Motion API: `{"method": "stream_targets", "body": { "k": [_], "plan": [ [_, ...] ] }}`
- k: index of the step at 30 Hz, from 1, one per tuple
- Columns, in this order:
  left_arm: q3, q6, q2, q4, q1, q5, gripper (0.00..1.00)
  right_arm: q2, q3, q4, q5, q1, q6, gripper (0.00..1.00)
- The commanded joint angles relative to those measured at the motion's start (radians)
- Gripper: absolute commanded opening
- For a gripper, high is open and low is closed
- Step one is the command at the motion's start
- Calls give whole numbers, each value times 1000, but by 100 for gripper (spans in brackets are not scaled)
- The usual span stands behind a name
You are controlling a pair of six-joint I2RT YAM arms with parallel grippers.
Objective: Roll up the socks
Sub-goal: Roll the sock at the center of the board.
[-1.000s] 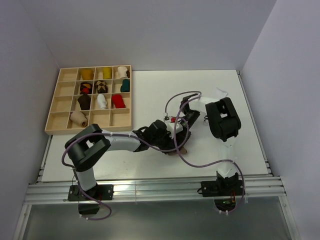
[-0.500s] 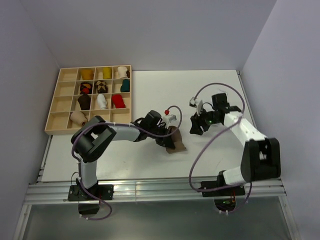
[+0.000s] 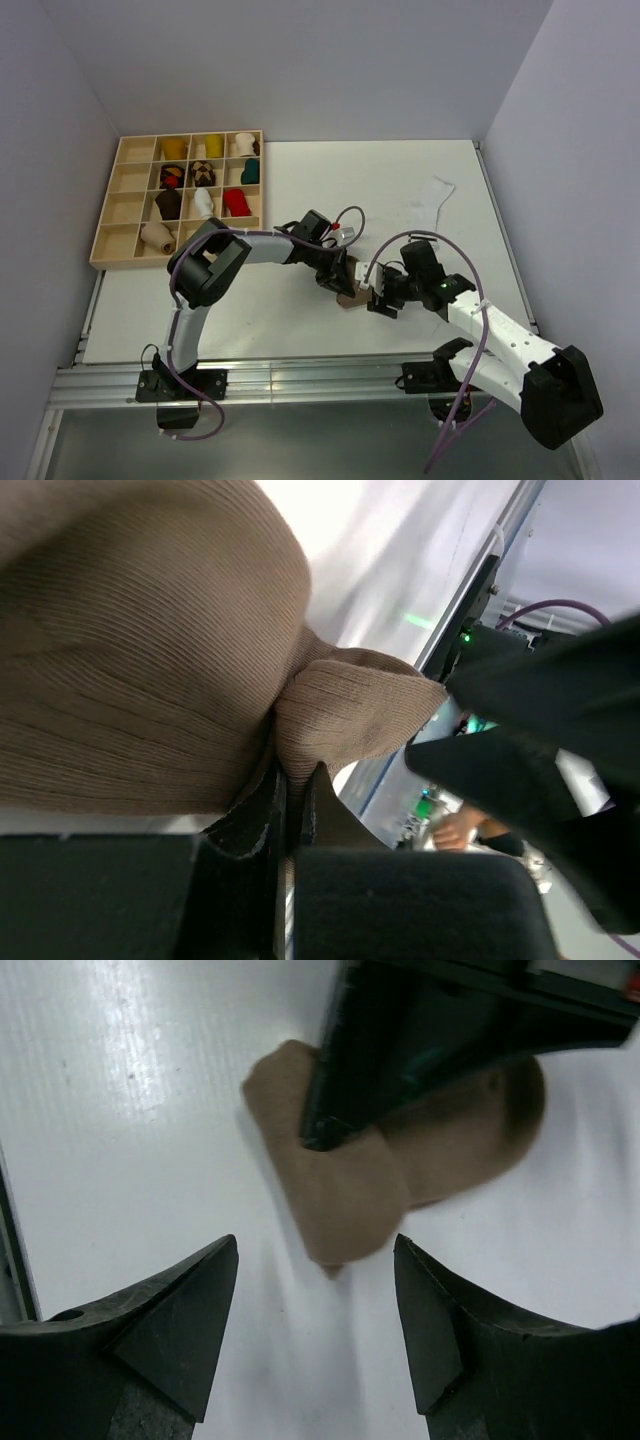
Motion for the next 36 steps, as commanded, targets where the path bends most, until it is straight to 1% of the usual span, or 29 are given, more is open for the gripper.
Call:
{"method": "stream_targets", "body": {
  "k": [1,5,11,16,17,19,20,21,22,26,30,31,33,34,36],
  "plan": [
    [61,2,54,-202,13,-20,0,-15,-18,85,60,63,-50,72],
    [86,-30,73,-212,25,18,1,17,-36,122,97,120,-58,72],
    [129,-15,96,-246,28,41,2,93,-79,228,194,210,-61,71],
    [132,-1,105,-236,28,64,6,198,-58,282,231,227,-55,68],
    [131,0,103,-229,28,68,7,211,-52,291,240,231,-53,66],
    [120,10,87,-223,28,75,13,247,-32,298,250,231,-49,56],
    [115,11,76,-204,28,74,15,261,-26,302,255,231,-47,49],
    [100,5,53,-185,28,78,20,289,-17,303,267,232,-44,34],
    [92,0,39,-167,28,84,22,301,-9,292,269,231,-44,29],
    [42,-9,-47,-92,41,23,34,309,2,242,280,231,-53,22],
    [-50,-59,-192,45,68,-38,44,280,13,165,292,229,-55,20],
    [-64,-63,-215,79,73,-49,45,272,19,119,289,231,-56,21],
    [-101,-58,-280,103,79,-119,47,269,46,69,280,231,-50,20],
    [-112,-55,-301,119,80,-145,48,269,59,11,278,229,-53,21],
    [-147,-46,-373,114,82,-263,47,284,100,-49,263,231,-56,21]
  ]
}}
